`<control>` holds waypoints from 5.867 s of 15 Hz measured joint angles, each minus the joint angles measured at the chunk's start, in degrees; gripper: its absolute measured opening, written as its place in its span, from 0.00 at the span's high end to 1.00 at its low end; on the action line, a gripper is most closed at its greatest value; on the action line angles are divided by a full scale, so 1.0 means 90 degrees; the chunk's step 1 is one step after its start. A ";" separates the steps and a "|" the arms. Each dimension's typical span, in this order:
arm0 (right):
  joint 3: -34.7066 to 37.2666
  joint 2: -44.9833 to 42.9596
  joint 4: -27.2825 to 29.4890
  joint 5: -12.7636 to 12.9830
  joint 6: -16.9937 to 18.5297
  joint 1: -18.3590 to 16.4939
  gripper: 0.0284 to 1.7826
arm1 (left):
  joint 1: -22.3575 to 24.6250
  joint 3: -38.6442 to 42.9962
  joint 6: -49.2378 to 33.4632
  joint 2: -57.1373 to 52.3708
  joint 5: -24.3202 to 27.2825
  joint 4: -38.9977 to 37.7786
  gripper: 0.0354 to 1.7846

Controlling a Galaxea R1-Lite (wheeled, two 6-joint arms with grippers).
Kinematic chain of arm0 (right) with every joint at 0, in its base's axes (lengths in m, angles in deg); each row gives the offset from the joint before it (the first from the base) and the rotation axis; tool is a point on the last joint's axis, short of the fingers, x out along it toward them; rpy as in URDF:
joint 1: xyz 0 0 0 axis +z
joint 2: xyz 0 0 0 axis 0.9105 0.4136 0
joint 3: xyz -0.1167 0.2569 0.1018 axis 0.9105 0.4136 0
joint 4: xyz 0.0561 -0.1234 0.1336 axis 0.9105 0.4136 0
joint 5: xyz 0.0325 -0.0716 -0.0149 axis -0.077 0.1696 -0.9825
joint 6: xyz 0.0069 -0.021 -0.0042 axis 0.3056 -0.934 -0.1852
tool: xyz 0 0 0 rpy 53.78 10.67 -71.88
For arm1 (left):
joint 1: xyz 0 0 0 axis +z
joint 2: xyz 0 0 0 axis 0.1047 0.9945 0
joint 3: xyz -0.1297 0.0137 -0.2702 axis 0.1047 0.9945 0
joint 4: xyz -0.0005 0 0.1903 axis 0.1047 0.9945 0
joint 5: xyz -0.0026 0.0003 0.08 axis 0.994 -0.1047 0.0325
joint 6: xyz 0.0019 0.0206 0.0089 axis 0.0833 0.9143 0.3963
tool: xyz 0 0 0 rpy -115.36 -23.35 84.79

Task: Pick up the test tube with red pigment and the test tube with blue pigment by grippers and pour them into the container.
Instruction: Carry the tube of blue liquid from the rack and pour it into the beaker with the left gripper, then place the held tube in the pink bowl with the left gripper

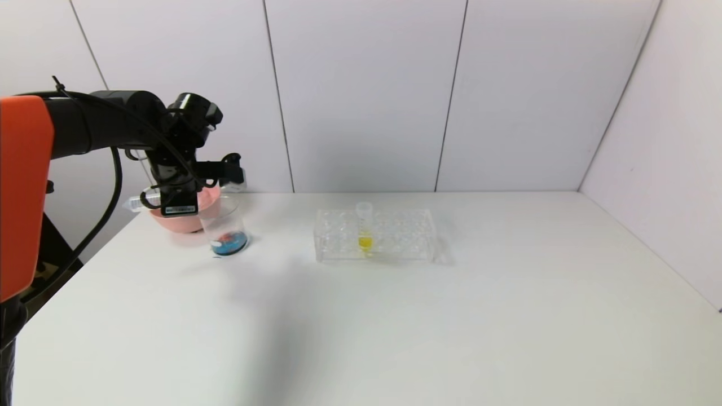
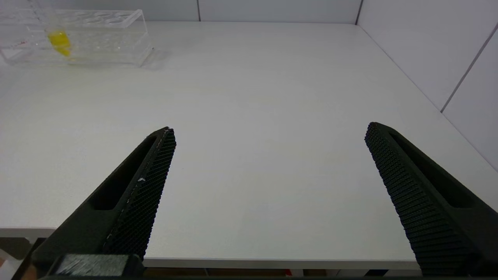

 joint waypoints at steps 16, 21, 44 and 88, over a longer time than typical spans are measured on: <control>0.0000 0.0000 0.0000 -0.0003 0.0000 -0.0003 0.00 | -0.0066 0.0000 0.0000 0.0034 -0.0100 -0.0019 0.76; 0.0000 0.0000 -0.0003 -0.0003 0.0000 -0.0005 0.00 | -0.0080 0.0004 0.0007 0.0018 -0.0073 -0.0024 0.76; 0.0000 0.0000 0.0000 -0.0003 0.0000 0.0000 0.00 | 0.0134 0.0007 -0.4544 -0.0836 0.2221 -0.0425 0.76; 0.0000 0.0000 -0.0003 -0.0003 0.0000 -0.0005 0.00 | 0.1845 0.3004 -0.7084 0.0267 0.3537 -0.7350 0.76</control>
